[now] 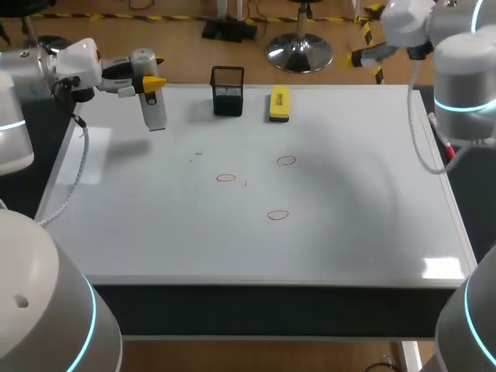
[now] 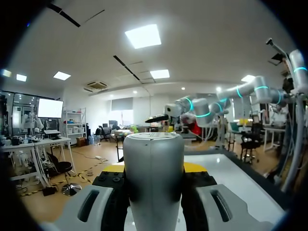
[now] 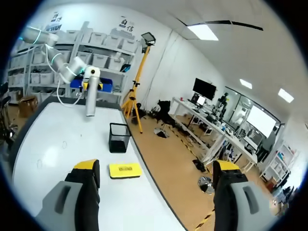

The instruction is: Pick up the inspection probe, press it on each red-marked spot on the whiteboard one by one, put down the probe, pick up the eraser, and wipe off all the red marks.

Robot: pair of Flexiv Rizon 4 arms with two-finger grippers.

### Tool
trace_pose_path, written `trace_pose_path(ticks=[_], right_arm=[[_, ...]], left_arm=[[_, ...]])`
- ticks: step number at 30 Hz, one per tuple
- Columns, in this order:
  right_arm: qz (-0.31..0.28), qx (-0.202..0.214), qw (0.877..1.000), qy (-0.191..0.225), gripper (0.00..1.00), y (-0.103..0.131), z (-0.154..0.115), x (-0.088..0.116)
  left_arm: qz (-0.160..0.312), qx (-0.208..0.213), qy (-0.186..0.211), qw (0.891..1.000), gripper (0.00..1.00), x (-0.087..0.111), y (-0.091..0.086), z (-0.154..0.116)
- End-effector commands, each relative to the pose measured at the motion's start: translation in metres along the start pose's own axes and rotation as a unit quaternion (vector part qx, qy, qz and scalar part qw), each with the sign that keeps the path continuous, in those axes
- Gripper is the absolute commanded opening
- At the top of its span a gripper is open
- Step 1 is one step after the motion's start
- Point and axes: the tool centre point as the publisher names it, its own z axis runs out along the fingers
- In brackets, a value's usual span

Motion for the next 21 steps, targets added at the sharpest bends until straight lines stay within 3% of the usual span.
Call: trace_pose_path(ticks=[1,6,8,10,13,14,19,21], right_arm=[[-0.096,0.036,0.97,0.222,1.0,0.007,0.021,0.003],[-0.16,0.067,0.924,0.342,1.0,0.004,0.039,0.022],[-0.184,0.08,0.898,0.393,1.0,0.003,0.043,0.028],[-0.198,0.086,0.881,0.422,1.0,0.001,0.045,0.031],[-0.232,0.131,0.839,0.474,1.0,-0.004,0.048,0.036],[-0.257,0.156,0.813,0.499,1.0,-0.008,0.049,0.039],[-0.313,0.196,0.75,0.548,1.0,-0.014,0.057,0.046],[-0.326,0.201,0.736,0.558,1.0,-0.017,0.06,0.048]], left_arm=[[0.001,0.001,-0.003,1.0,0.0,0.001,-0.001,0.001],[0.001,0.001,-0.003,1.0,0.0,0.001,-0.001,0.001],[0.001,0.001,-0.003,1.0,0.0,0.001,-0.001,0.001],[0.001,0.001,-0.003,1.0,0.0,0.001,-0.001,0.001],[0.001,0.001,-0.003,1.0,0.0,0.001,-0.001,0.001],[0.001,0.001,-0.003,1.0,0.0,0.001,-0.001,0.001],[0.001,0.001,-0.003,1.0,0.0,0.001,-0.001,0.001],[0.001,0.001,-0.003,1.0,0.0,0.001,-0.001,0.001]])
